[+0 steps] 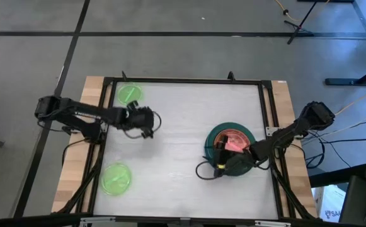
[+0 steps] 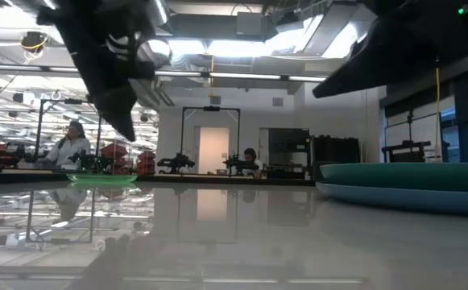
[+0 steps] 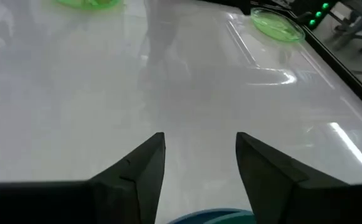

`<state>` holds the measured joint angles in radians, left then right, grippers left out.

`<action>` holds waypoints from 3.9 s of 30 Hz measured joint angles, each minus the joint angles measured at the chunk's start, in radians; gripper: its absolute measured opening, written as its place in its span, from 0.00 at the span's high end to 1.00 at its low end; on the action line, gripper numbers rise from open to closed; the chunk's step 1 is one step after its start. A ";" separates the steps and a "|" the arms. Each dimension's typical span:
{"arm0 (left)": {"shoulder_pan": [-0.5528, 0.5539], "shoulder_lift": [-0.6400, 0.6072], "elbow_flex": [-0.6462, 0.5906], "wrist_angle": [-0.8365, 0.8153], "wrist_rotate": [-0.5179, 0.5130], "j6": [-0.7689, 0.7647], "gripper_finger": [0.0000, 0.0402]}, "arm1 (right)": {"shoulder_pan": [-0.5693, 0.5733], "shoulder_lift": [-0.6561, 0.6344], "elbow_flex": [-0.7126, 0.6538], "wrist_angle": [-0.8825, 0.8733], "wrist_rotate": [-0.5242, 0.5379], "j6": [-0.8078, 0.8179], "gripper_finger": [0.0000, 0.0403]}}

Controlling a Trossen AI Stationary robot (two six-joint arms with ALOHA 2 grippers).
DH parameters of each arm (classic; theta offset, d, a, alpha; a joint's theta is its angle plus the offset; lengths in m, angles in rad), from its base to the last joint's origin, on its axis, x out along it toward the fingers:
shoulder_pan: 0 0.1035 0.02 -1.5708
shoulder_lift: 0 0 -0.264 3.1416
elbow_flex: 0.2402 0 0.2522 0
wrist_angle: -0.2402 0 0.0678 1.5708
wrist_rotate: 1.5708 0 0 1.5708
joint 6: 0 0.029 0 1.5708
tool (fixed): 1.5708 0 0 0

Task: Stack plastic plates
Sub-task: Stack the light green plate on top of the pink plate

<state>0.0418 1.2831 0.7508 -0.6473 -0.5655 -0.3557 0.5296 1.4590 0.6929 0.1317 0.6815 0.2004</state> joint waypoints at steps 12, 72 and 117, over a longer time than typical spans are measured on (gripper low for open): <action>0.441 0.056 0.007 -0.051 0.121 0.165 0.56 | -0.040 0.000 -0.001 0.002 -0.019 0.000 0.53; -0.198 0.307 0.006 0.499 0.423 0.645 0.99 | -0.221 0.126 0.000 0.168 -0.278 -0.203 0.44; -0.243 0.307 0.007 0.585 0.467 0.550 0.99 | -0.307 0.359 0.207 0.126 -0.432 -0.626 0.99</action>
<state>-0.2016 1.5898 0.7574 -0.0624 -0.0989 0.1939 0.2226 1.8175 0.8999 0.2574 0.2495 -0.4252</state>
